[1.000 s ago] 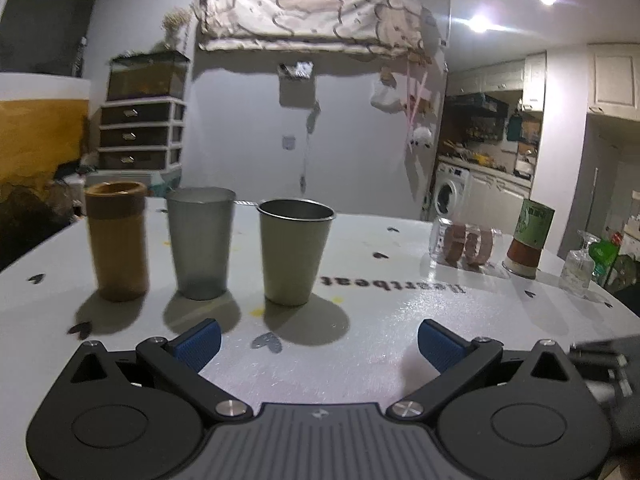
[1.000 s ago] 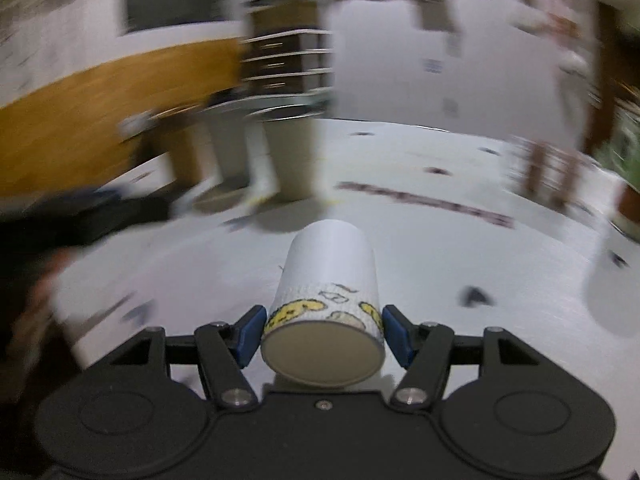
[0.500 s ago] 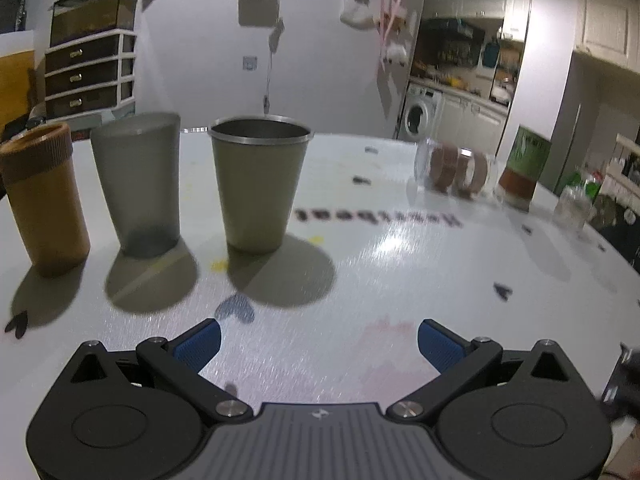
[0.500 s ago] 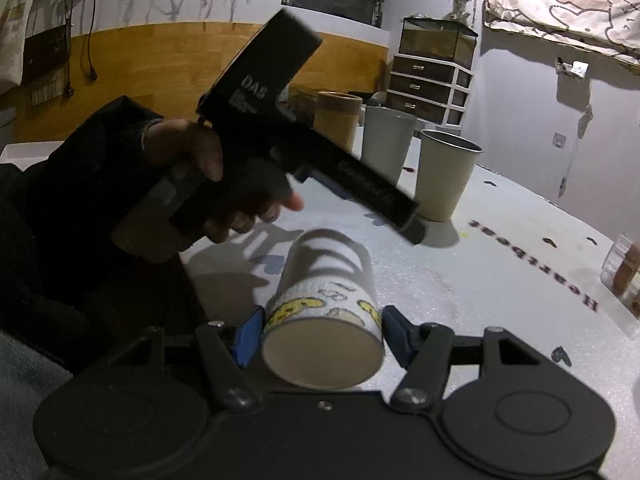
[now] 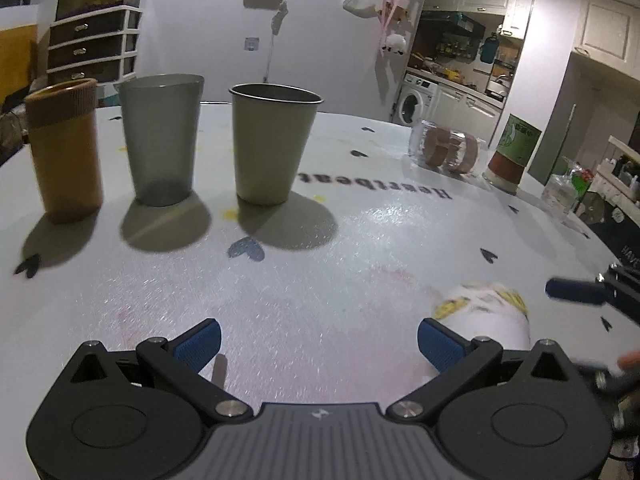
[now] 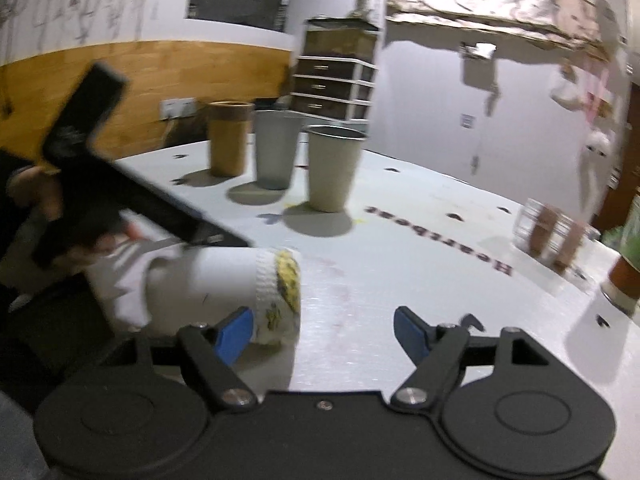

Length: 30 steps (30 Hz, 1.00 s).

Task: Flip cup upright
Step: 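Grasp the paper cup upright with the left gripper while the right gripper releases it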

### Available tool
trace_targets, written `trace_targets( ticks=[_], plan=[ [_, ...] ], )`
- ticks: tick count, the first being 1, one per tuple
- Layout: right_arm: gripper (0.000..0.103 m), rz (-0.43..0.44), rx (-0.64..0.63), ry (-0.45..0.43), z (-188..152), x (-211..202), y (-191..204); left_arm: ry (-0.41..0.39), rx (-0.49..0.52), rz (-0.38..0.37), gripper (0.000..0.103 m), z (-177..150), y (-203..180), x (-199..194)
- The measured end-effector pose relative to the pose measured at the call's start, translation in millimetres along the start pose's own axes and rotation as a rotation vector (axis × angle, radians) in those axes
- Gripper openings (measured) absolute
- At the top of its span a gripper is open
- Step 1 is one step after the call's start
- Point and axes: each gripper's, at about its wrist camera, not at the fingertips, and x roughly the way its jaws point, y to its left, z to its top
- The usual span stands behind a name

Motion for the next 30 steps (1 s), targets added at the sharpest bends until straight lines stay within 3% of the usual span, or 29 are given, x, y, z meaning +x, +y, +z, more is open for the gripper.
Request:
trace_targets(
  ticks=[7,12,16,21,25,30],
  plan=[
    [0.078,-0.036,0.097,-0.006,1.9,10.6,-12.1,0.032,-0.016,0.01,0.103,-9.0,0.1,-3.5],
    [0.078,-0.038,0.155,-0.004,-3.9,11.2,-15.8,0.03,-0.12,-0.041,0.102,4.6,8.7,-18.2],
    [0.078,-0.024,0.207,-0.02,-9.2,9.3,-18.0,0.112,-0.213,-0.15,0.09,23.0,7.3,-12.5],
    [0.077,-0.016,0.242,-0.025,-12.9,8.9,-18.9,0.232,-0.203,-0.241,0.084,39.6,-17.1,11.9],
    [0.077,0.004,0.254,-0.03,-13.5,10.2,-18.5,0.296,-0.156,-0.233,0.082,44.3,-38.2,34.4],
    [0.077,0.011,0.257,-0.028,-15.1,12.3,-17.6,0.343,-0.154,-0.226,0.071,44.5,-47.7,51.2]
  ],
)
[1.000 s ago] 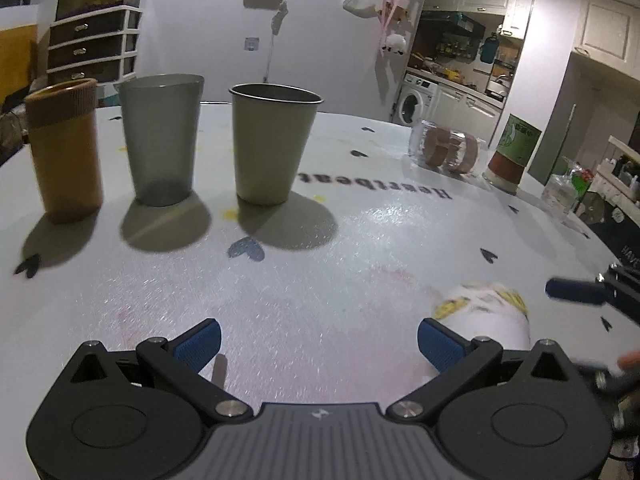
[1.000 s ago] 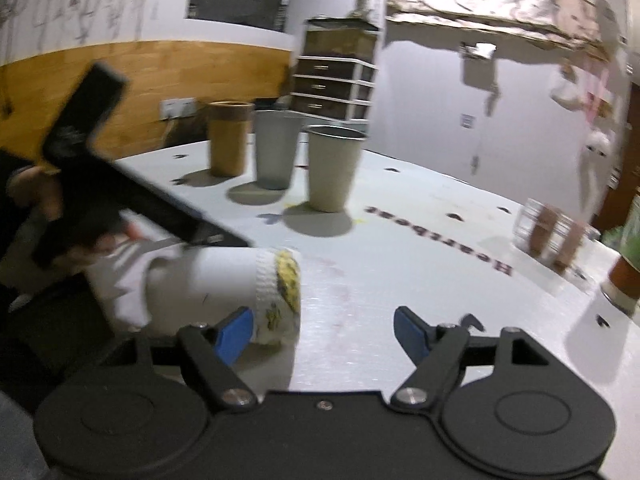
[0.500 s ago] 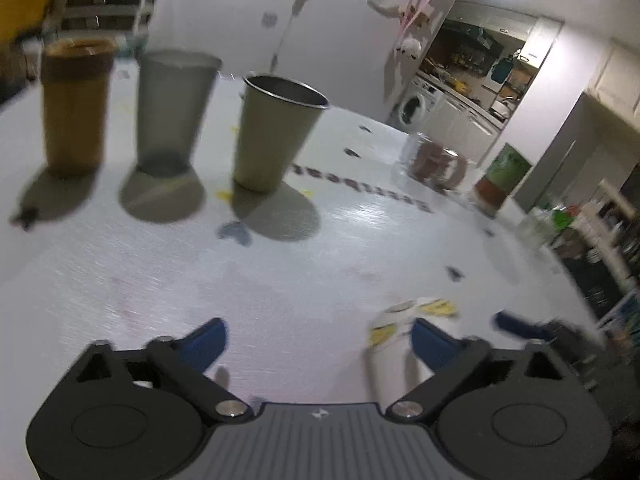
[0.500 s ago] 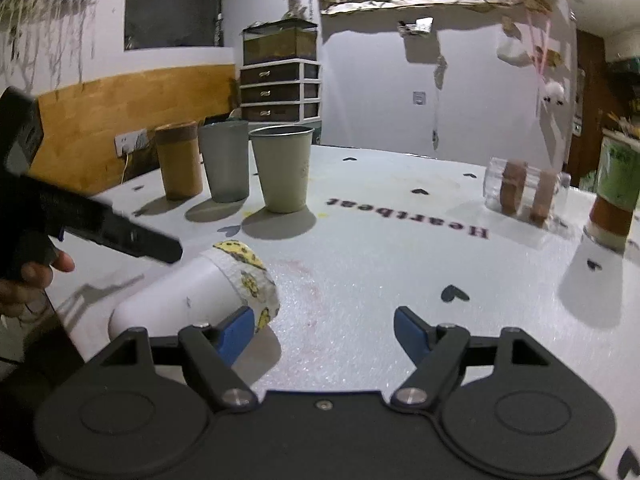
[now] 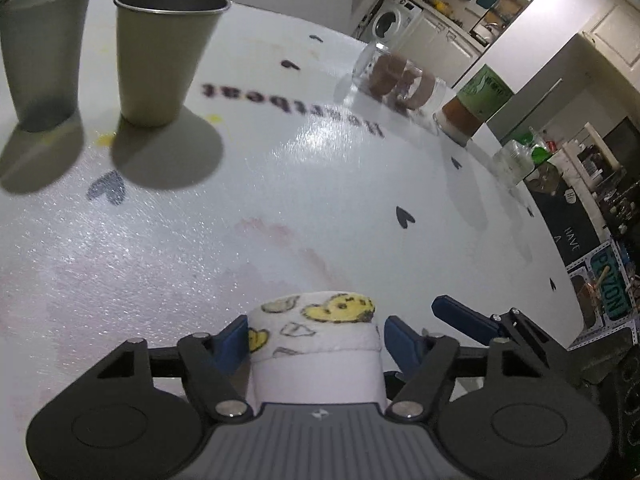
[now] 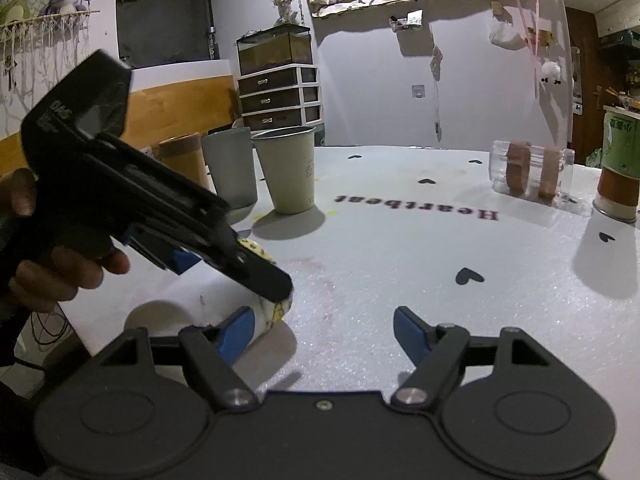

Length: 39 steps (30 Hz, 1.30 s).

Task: Flip cup upright
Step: 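Grasp the paper cup upright with the left gripper while the right gripper releases it, then lower the upright paper cup beside the grey metal cup and open the left gripper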

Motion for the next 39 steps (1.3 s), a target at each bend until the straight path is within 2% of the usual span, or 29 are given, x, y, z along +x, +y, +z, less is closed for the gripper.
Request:
trace_targets(
  ticks=[2,4,9,13,20,26,37,39],
  plan=[
    [0.077,0.0,0.004,-0.003,0.0,-0.7,-0.9,0.002,0.001,0.007,0.066,-0.6,-1.1,-0.9],
    [0.077,-0.004,0.009,-0.008,0.2,-1.7,-2.3,-0.002,0.0,0.005,0.066,1.3,-1.4,-3.9],
    [0.077,-0.016,0.023,-0.032,1.4,-7.5,-5.6,-0.155,0.08,0.066,0.065,10.7,-11.4,-29.4],
    [0.077,-0.017,0.027,-0.041,2.0,-9.9,-6.3,-0.286,0.157,0.158,0.065,27.6,-25.2,-39.1],
    [0.077,-0.023,0.018,-0.042,3.9,-9.7,-7.6,-0.451,0.244,0.341,0.065,66.9,-41.6,-9.6],
    [0.077,-0.033,0.026,-0.05,2.4,-13.8,-9.9,-0.492,0.259,0.405,0.065,94.0,-40.7,23.9],
    [0.077,-0.037,0.042,-0.058,1.0,-16.7,-13.2,-0.509,0.248,0.388,0.066,106.5,-38.8,34.1],
    [0.077,-0.037,0.041,-0.057,0.9,-16.6,-11.6,-0.511,0.253,0.394,0.077,106.8,-39.3,35.7]
  ],
)
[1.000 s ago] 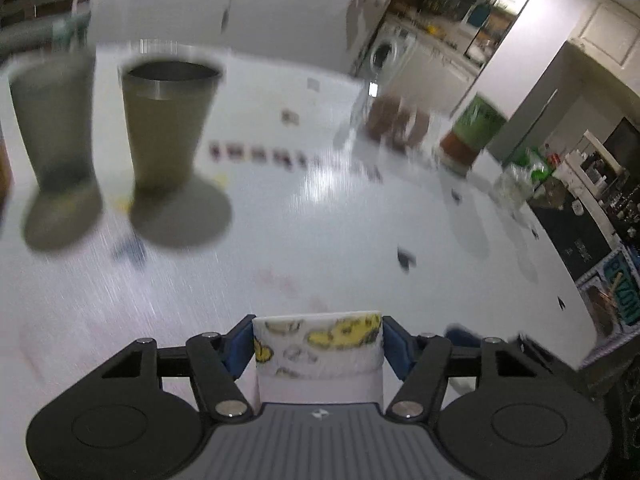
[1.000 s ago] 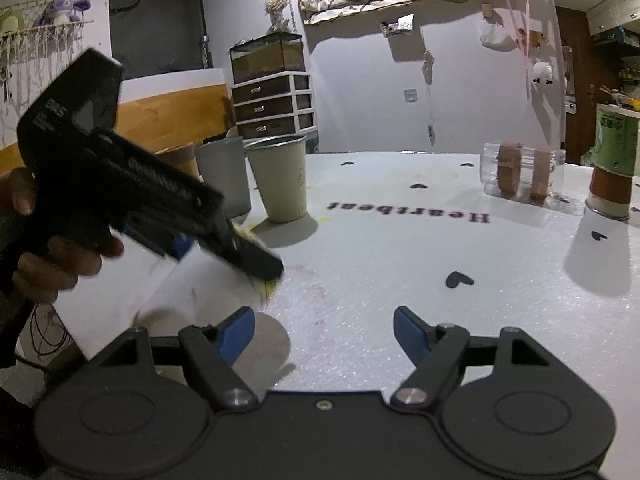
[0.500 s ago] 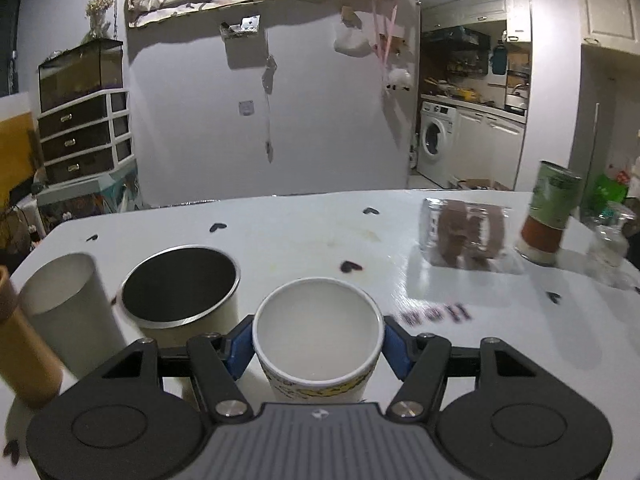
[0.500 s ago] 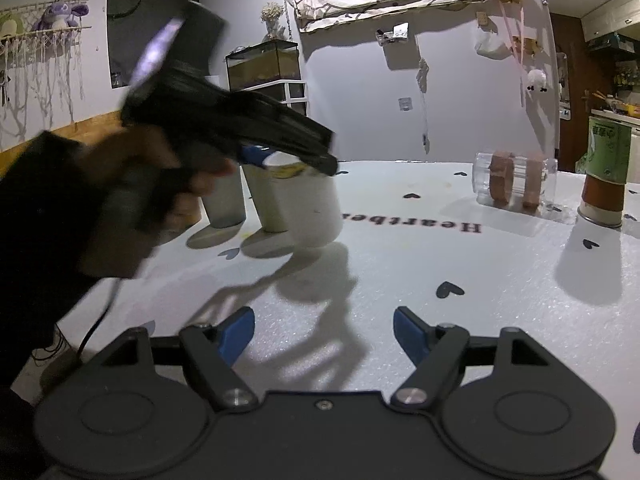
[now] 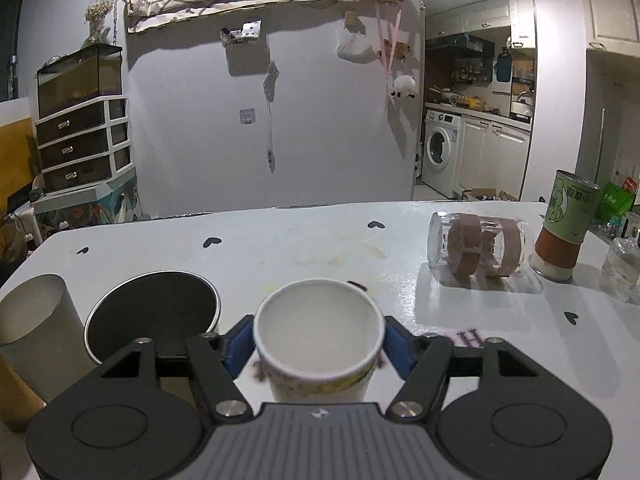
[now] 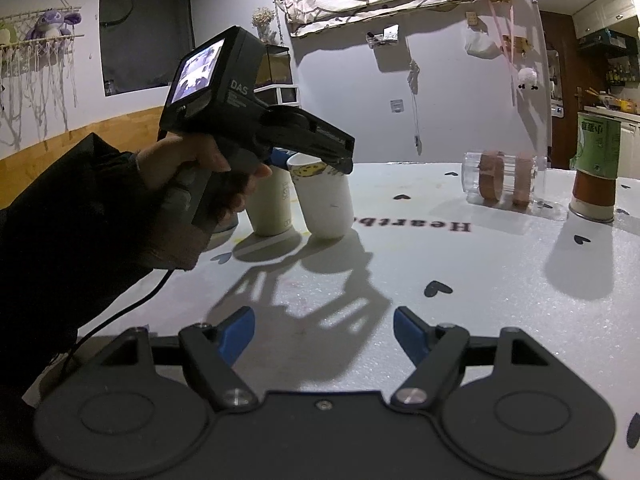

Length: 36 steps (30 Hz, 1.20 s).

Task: Flip cup upright
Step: 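Lower the upright paper cup beside the grey metal cup and open the left gripper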

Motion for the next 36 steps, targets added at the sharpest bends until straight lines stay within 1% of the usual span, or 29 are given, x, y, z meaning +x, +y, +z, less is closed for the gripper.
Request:
trace_targets(
  ticks=[2,9,13,17,21,22,24,25,29,32,36],
  plan=[
    [0.077,0.001,-0.001,0.0,0.2,0.5,1.0,-0.002,0.0,-0.006,0.082,-0.8,-0.5,0.2],
    [0.077,-0.002,0.0,-0.01,2.6,0.0,0.8,0.001,-0.004,-0.026,0.083,-3.6,-1.0,-6.3],
    [0.077,-0.015,-0.004,-0.033,6.9,-4.3,1.3,0.001,-0.024,-0.058,0.083,-5.8,3.9,-21.7],
    [0.077,-0.033,0.0,-0.076,16.4,-11.1,1.4,-0.061,-0.025,-0.044,0.083,-13.2,6.4,-49.9],
    [0.077,-0.067,-0.007,-0.121,28.0,-18.1,2.1,-0.098,-0.013,-0.047,0.083,-24.2,10.0,-84.1],
    [0.077,-0.076,-0.008,-0.133,30.7,-20.1,2.5,-0.104,-0.015,-0.052,0.084,-27.3,12.2,-93.9],
    [0.077,-0.087,-0.008,-0.154,34.7,-24.2,3.2,-0.118,-0.019,-0.065,0.092,-33.1,17.1,-111.6],
    [0.077,-0.091,-0.009,-0.165,36.6,-26.3,4.0,-0.131,-0.016,-0.07,0.092,-37.1,20.1,-122.3],
    [0.079,-0.123,-0.021,-0.196,41.9,-31.5,8.7,-0.16,-0.007,-0.051,0.095,-52.2,27.6,-152.9],
    [0.08,-0.134,-0.029,-0.207,43.9,-34.1,12.5,-0.177,-0.02,-0.03,0.098,-63.7,34.4,-171.5],
    [0.082,-0.15,-0.044,-0.21,44.4,-36.9,18.3,-0.214,-0.043,0.016,0.103,-77.9,42.9,-193.0]
  ],
)
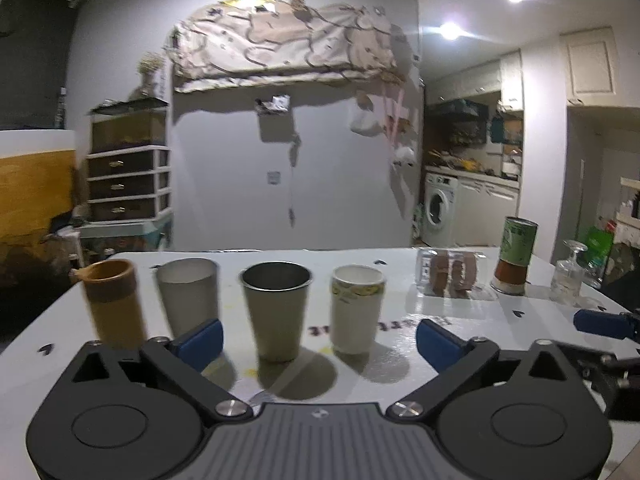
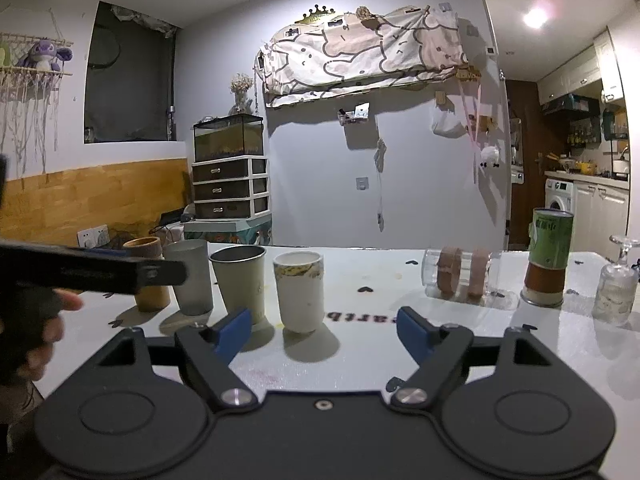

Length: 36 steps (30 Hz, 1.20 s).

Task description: Flip cup upright

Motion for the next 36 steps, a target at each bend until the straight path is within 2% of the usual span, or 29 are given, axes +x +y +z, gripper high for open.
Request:
trace_targets(
  ticks=[6,14,24,36],
  plan=[
    [0.096,-0.045,-0.011,0.004,-0.3,-3.1,5.5,-0.011,-0.008,0.064,0.103,-10.9,8.3,-17.4],
    [0.103,-0.112,-0.016,0.033,-4.4,-4.4,5.5,0.011,-0.021,0.093,0.103,-26.3,12.4,-24.2],
    [0.103,-0.157,-0.032,0.059,-8.4,-3.8,6.7,0.025,-0.003,0.076,0.103,-31.9,5.7,-27.5],
    [0.103,-0.162,-0.028,0.063,-7.5,-4.2,7.7,0.035,-0.004,0.075,0.103,-34.6,3.0,-28.2]
  ],
)
